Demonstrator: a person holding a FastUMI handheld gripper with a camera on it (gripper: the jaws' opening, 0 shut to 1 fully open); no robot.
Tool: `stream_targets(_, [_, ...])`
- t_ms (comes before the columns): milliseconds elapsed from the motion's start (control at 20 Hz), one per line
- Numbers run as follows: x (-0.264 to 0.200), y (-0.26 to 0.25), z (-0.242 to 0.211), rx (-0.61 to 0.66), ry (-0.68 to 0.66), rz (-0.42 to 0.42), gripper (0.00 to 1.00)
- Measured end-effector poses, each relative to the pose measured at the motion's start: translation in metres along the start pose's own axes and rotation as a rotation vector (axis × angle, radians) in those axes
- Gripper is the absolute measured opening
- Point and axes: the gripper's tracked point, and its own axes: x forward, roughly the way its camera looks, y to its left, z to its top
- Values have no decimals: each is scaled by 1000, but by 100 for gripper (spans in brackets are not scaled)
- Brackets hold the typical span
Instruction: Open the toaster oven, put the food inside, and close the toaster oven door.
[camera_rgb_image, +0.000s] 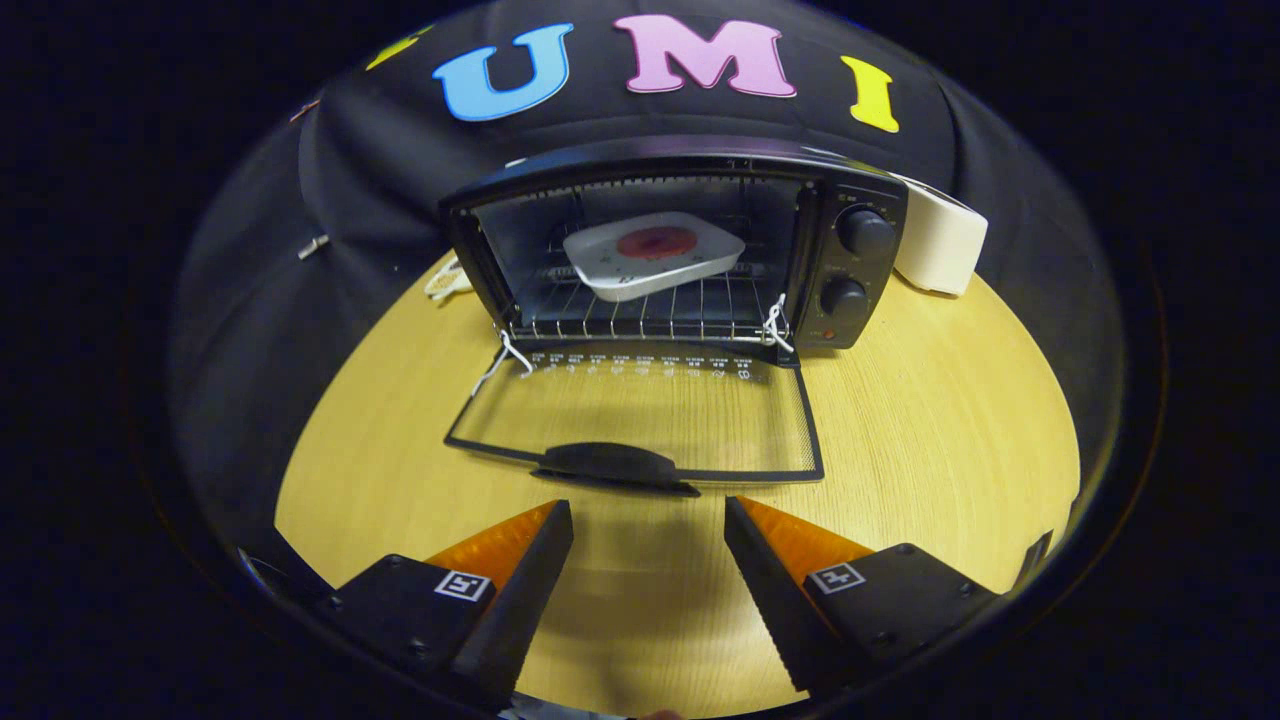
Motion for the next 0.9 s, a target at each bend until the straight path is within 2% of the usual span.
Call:
stream_targets(350, [22,2,-20,-98,37,-59,99])
stream_targets(900, [46,11,-17,-26,68,-66,98])
